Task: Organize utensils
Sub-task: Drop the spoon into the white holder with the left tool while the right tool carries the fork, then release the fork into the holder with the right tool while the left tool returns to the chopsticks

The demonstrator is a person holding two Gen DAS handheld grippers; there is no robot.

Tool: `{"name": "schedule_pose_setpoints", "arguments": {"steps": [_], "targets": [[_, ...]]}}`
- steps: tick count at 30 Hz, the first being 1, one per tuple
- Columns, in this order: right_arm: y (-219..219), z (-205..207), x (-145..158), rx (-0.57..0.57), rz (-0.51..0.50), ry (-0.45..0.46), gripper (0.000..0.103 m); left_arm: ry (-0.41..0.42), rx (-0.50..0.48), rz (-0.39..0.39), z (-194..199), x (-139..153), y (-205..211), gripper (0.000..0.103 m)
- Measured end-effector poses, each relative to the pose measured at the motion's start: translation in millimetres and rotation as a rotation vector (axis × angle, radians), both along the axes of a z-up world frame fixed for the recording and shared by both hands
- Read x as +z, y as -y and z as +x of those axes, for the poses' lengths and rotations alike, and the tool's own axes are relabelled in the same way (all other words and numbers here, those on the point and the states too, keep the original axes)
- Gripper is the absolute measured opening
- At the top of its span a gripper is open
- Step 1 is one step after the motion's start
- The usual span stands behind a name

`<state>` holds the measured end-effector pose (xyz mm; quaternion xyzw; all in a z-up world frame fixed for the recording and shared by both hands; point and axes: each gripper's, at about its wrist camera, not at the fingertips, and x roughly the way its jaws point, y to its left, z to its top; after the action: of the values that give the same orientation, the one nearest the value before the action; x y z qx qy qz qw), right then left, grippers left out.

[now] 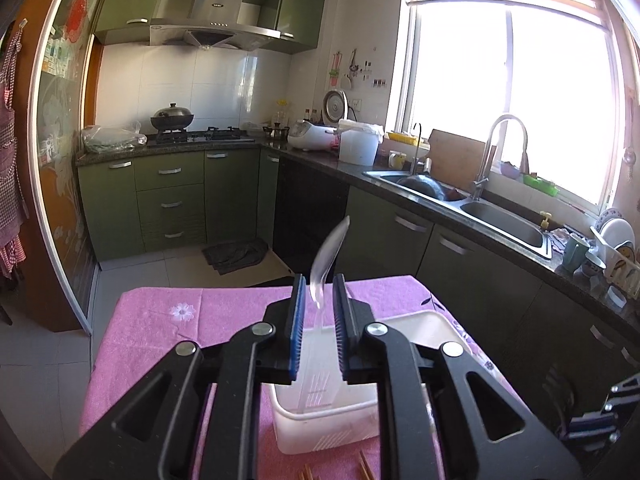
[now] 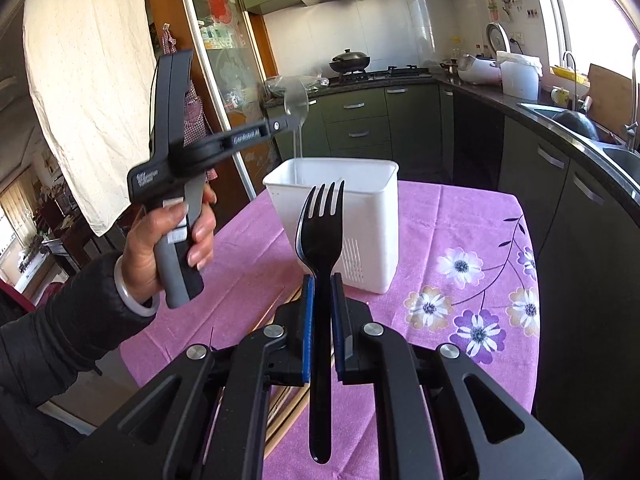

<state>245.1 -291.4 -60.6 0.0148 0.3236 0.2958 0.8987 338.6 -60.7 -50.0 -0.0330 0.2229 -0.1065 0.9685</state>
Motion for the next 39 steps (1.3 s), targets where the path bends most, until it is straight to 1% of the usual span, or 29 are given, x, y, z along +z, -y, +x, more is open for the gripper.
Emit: {"name": "schedule_pose_setpoints", "arguments": {"steps": [1,2,6,10,12,14,16,20,24,28,33,35,39], "targets": [[-2.3,5.1,5.6,-0.008,0.001,0.011,0.009,-0.012,-0.003,0.005,-0.9,-3.2,0.2,0.024],[-4.4,11.0,11.1,-0.015,0.005,0.02,0.009,-0.025,-0.008,0.009,-2.6,-6.4,-0.4,0.026],[-16.0,33.4,32.7,-0.043,0.032,0.063,0.009,-0.051,-0.009,-0.008,-15.8,-12.8,-13.4,0.026],[-32.8,61.1,50.6,-0.087,0.06,0.129,0.009,-0.037,0.001,-0.028,-43.7,-3.7,-26.4,0.026],[-42.6,78.8,57.2,-0.117,0.06,0.156,0.009,-0.031,0.003,-0.033,-60.5,2.0,-32.5,0.03],[-51.6,98.0,60.5,-0.138,0.072,0.164,0.009,-0.028,-0.003,-0.042,-76.5,6.7,-36.3,0.034],[-59.8,115.0,62.2,-0.167,0.071,0.185,0.009,-0.015,0.001,-0.035,-92.9,10.1,-39.1,0.037],[-74.0,141.2,57.9,-0.234,0.043,0.242,0.009,0.013,-0.003,-0.002,-118.4,13.0,-40.1,0.037],[-83.8,157.2,43.8,-0.255,0.014,0.27,0.009,0.005,-0.011,-0.014,-127.3,13.3,-43.5,0.037],[-86.0,157.3,23.5,-0.255,-0.012,0.286,0.009,-0.029,-0.01,-0.026,-122.7,8.8,-44.8,0.037],[-69.9,132.3,5.8,-0.259,0.046,0.329,0.009,-0.075,-0.004,-0.014,-115.8,-2.5,-44.5,0.037],[-67.6,122.8,1.3,-0.26,0.043,0.34,0.009,-0.088,-0.002,-0.012,-114.8,-5.5,-44.6,0.037],[-58.1,104.3,-11.1,-0.247,0.049,0.312,0.01,-0.094,-0.003,0.002,-118.7,-7.3,-44.4,0.037]]}}
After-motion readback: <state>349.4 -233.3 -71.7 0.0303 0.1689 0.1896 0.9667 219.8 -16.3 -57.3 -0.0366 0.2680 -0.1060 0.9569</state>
